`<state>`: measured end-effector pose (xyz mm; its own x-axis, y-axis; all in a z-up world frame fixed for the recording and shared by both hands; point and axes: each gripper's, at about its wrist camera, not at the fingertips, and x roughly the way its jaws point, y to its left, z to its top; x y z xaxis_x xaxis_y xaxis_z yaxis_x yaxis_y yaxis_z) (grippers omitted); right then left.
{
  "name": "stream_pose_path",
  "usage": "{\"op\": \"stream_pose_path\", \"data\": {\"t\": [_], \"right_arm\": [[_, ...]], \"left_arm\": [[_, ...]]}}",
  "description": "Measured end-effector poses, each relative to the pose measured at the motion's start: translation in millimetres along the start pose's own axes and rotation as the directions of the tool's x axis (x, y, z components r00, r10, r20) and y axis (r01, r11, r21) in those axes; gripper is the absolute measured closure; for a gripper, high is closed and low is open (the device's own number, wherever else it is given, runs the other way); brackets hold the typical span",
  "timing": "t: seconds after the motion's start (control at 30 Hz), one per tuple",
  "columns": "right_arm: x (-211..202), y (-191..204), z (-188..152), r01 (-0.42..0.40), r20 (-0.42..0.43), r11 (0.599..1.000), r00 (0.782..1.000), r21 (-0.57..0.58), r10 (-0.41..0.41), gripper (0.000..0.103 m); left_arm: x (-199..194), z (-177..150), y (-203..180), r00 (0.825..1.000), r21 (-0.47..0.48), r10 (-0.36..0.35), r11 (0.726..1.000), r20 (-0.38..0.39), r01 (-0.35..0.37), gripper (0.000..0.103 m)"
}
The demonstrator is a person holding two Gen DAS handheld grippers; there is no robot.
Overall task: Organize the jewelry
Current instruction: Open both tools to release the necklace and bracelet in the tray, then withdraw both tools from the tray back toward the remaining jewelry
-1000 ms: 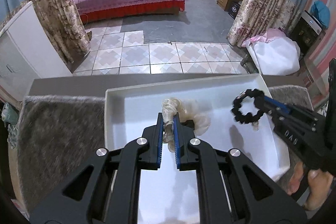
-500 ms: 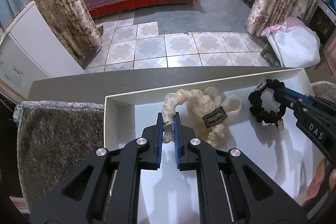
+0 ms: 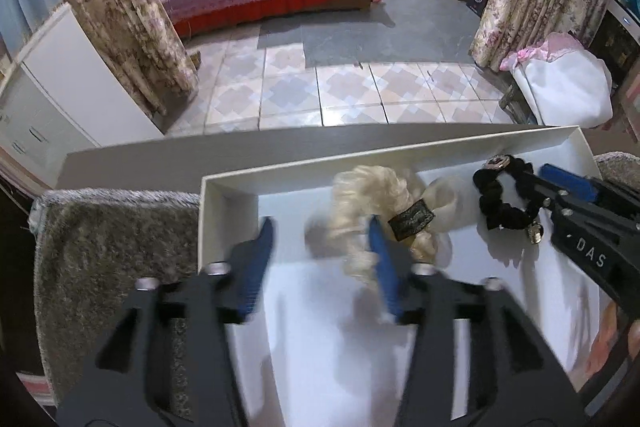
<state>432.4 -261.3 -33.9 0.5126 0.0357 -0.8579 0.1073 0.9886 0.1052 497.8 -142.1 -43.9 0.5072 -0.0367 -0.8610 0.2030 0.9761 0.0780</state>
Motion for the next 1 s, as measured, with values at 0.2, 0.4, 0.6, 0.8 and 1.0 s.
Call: {"op": "stream_pose_path", "data": {"t": [0.2,0.4,0.6,0.8,1.0], "right_arm": [[-28,-11,2,-0.001,0.033,1.000,0.999,0.020,0.000,0.058],[-88,-21,-5,0.031,0.118,0.999,0.992,0.020,-0.033,0.038],[-143,-18,-36,0.073,0.191,0.997,0.979,0.008,-0.074,0.017],[-175,-8,-71,0.074,0.224,0.997,0.972,-0.020,-0.068,0.009],[-190,8,-104,0.085,0.211,0.996,0.975,-0.035,-0.075,0.008]], "left_arm": [[-30,-3,-5,1.000,0.020,0.005,1.000,0.028,-0.006,0.048],[-87,-14,12,0.996,0.013,-0.009,1.000,0.092,0.007,0.019],[-140,-49,39,0.988,-0.020,0.014,1.000,0.154,-0.011,0.010],[-174,-91,55,0.984,-0.023,0.033,0.999,0.173,-0.030,0.007],[-195,-128,60,0.983,-0.027,0.025,0.999,0.182,-0.021,0.003]]}}
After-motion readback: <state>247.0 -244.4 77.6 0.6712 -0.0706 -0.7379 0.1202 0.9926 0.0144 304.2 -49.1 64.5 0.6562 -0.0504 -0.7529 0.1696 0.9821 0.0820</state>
